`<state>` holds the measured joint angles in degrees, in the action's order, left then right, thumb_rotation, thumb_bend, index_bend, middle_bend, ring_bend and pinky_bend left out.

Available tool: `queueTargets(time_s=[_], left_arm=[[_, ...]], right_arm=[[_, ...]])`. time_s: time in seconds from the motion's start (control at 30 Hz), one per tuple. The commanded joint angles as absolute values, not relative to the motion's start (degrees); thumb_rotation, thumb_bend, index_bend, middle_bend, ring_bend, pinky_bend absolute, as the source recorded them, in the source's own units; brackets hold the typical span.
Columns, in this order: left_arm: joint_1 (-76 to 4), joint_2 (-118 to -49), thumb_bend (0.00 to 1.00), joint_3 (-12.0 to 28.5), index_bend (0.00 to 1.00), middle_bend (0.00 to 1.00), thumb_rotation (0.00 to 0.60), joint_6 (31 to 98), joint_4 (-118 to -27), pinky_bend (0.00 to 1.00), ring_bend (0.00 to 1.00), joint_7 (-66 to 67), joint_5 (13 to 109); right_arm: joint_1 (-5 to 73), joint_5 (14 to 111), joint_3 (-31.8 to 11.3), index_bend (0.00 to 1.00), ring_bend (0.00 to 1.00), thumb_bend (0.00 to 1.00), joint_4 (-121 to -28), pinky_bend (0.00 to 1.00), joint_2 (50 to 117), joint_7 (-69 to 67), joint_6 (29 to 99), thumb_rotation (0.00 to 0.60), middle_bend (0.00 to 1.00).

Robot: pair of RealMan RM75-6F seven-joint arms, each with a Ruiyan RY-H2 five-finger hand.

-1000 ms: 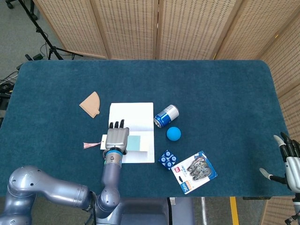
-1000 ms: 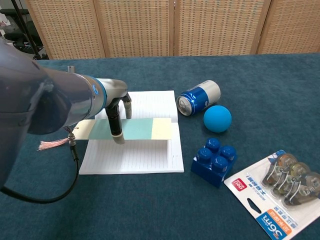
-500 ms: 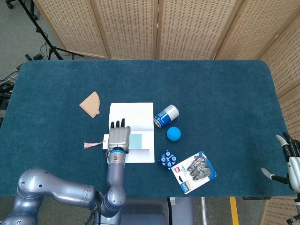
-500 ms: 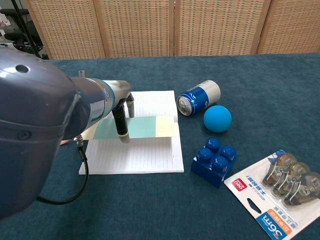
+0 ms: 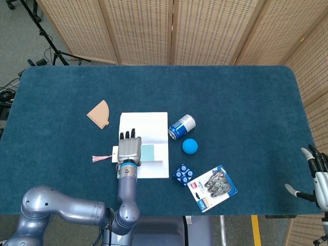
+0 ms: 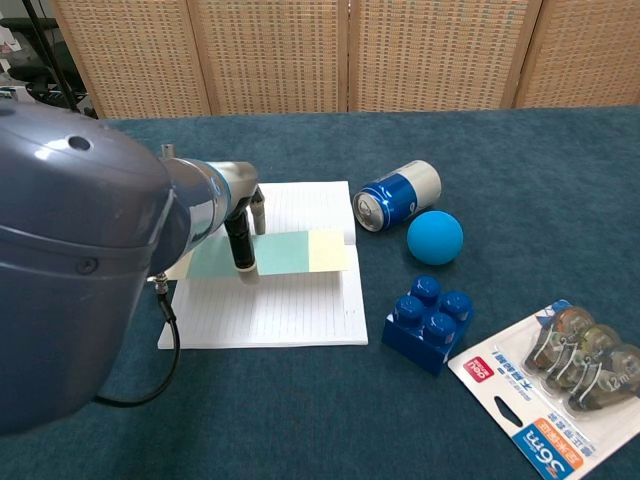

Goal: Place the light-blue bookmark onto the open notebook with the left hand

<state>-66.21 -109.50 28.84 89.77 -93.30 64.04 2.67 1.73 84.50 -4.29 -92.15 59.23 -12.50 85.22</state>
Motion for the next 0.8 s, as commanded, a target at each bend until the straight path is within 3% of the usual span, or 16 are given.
queueTargets(time_s=[0.03, 0.57, 0.8], left_arm=[[-66.05, -109.62, 0.45, 29.04, 0.69, 0.00, 0.600, 88.96, -93.13, 0.00, 0.00, 64.02, 3.33], [-65.65, -111.28, 0.43, 28.95, 0.69, 0.00, 0.600, 87.78, -91.51, 0.00, 0.00, 64.59, 5.53], [-65.04, -111.19, 0.37, 29.19, 0.68, 0.00, 0.600, 87.38, -91.39, 0.00, 0.00, 64.69, 6.46]], right_arm=[[1.74, 84.57, -4.28, 0.00, 0.00, 0.05, -92.15, 0.00, 59.25, -12.50, 85.25, 0.600, 0.00], [1.57, 84.80, -4.32, 0.00, 0.00, 0.05, -91.94, 0.00, 59.13, -13.11, 85.68, 0.600, 0.00], [1.61, 85.03, -4.23, 0.00, 0.00, 0.05, -91.99, 0.00, 59.18, -13.01, 85.71, 0.600, 0.00]])
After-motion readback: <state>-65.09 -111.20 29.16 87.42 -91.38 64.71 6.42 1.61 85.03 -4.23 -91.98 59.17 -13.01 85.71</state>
